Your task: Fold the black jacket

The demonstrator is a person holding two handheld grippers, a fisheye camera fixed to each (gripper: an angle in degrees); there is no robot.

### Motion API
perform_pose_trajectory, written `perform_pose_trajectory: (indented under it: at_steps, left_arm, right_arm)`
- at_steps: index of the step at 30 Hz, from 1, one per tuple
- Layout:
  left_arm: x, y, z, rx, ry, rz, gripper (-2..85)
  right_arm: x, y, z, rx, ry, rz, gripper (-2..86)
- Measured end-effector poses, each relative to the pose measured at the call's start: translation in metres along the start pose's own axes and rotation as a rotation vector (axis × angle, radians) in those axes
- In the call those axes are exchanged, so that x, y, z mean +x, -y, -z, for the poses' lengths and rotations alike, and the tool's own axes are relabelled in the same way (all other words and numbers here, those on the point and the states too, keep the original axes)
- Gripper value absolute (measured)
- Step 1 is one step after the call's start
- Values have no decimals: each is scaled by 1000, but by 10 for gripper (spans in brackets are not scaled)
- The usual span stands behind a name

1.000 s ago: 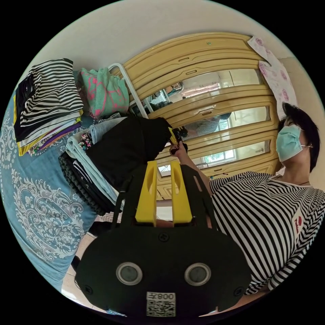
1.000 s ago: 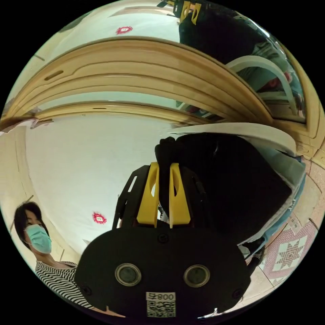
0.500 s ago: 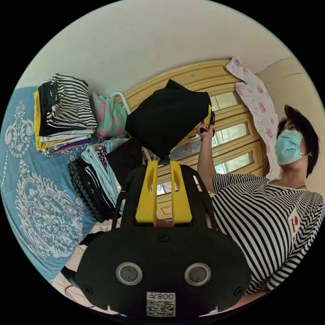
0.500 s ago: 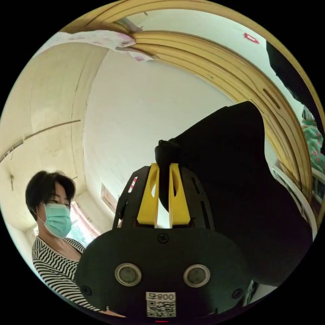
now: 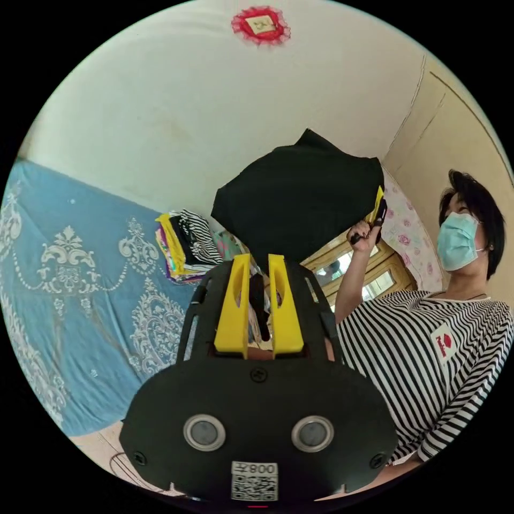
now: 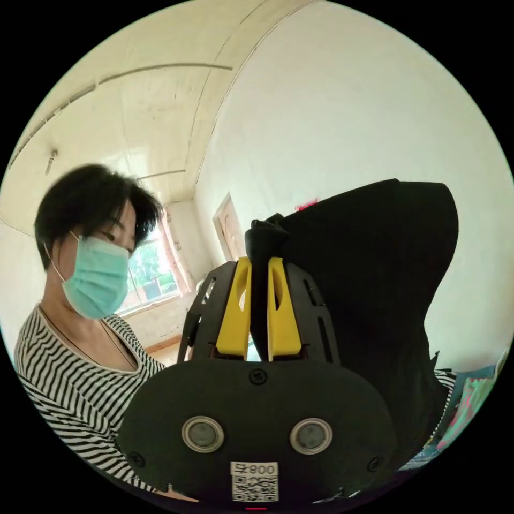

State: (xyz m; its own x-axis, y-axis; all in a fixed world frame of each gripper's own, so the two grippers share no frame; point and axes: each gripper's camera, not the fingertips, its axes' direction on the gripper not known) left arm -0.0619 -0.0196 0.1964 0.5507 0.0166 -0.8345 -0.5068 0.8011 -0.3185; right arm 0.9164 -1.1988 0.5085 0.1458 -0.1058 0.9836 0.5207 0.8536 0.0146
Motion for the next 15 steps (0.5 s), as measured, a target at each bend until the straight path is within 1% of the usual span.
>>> perform_pose_trajectory:
  at_steps: [1,2,3,4,5,6,7,8,10,11,13,15]
  left_arm:
    - [-8,-6,25,21,26,20,67]
    - [-23,-20,73,64,79,65,67]
    - [-36,-36,119,102,135,109,66]
    - [-43,-44,140,115,166,133,66]
    - [-55,-63,180,141,232,189,65]
    - [-67,-82,216,163,277,240,64]
    - [-73,-91,233,168,296,266,64]
    - [-83,-112,263,180,338,325,63]
    - [-96,-141,298,186,369,395,63]
    - [-103,-160,315,186,383,441,63]
    - [-116,-184,334,171,382,504,63]
    - [-134,-206,349,134,361,563,64]
  right_arm:
    - [-9,-27,-68,-104,2,-10,57]
    - [-14,-61,-142,-226,8,-43,60]
    - [-16,-81,-180,-295,15,-69,62]
    - [-16,-130,-260,-455,31,-120,64]
    - [-14,-184,-337,-662,68,-204,62]
    - [-14,-213,-372,-771,90,-235,60]
    - [-12,-268,-431,-975,119,-328,38]
    - [-15,-311,-471,-1131,268,-373,23]
    - [-19,-347,-505,-1203,443,-483,14]
    - [-23,-356,-520,-1234,472,-477,10]
    - [-23,-365,-540,-1297,432,-425,7]
    - [-9,-372,-556,-1327,422,-459,6]
